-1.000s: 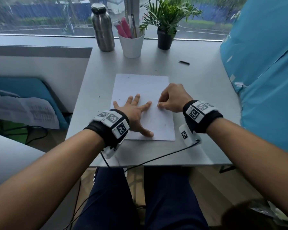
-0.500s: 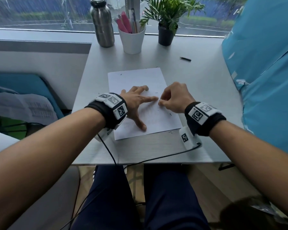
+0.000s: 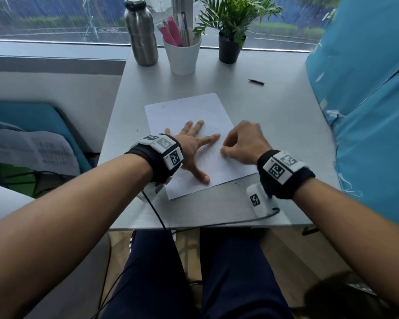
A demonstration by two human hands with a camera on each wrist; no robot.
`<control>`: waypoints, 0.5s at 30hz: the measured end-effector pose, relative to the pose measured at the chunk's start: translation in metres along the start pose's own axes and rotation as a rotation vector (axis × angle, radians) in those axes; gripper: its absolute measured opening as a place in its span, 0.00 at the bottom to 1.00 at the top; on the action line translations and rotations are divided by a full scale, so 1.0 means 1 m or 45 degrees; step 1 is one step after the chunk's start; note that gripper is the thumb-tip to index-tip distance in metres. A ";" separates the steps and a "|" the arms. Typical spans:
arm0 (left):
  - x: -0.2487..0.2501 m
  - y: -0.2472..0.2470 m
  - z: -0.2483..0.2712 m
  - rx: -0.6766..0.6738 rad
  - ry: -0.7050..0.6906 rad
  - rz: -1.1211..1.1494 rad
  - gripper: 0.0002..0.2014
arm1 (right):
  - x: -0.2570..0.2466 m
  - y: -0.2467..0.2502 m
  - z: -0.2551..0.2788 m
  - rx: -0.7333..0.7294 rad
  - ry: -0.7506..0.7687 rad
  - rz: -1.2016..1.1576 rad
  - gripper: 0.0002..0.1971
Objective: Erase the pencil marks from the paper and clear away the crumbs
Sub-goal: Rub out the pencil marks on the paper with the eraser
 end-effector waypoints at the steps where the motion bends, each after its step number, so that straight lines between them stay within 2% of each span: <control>1: 0.001 -0.002 0.001 -0.001 0.006 0.001 0.68 | -0.007 -0.005 0.009 -0.081 0.094 0.013 0.05; 3: 0.002 -0.006 0.002 0.007 0.020 0.001 0.68 | -0.009 -0.004 0.014 -0.160 0.147 0.013 0.05; 6: 0.006 -0.010 0.003 0.022 0.069 0.049 0.69 | 0.009 0.013 -0.009 0.021 -0.076 -0.013 0.05; 7: 0.007 -0.012 0.003 0.027 0.082 0.054 0.69 | 0.009 0.013 -0.009 0.059 -0.069 -0.006 0.04; 11: 0.008 -0.014 0.002 0.023 0.089 0.050 0.70 | -0.019 -0.006 0.026 -0.232 0.267 0.009 0.03; 12: 0.008 -0.014 0.002 0.018 0.091 0.055 0.70 | -0.015 -0.003 0.019 -0.218 0.231 0.031 0.04; 15: 0.010 -0.012 0.004 0.025 0.110 0.072 0.69 | 0.004 0.013 -0.008 -0.005 0.009 0.023 0.06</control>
Point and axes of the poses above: each hand's wrist, its own z-axis away from the middle knuckle, its own y-axis out of the back of the hand, x = y × z, the point moved 2 cm from there along -z, towards the middle knuckle, and after that the axes turned 14 degrees about x, right-handed, at the moved point
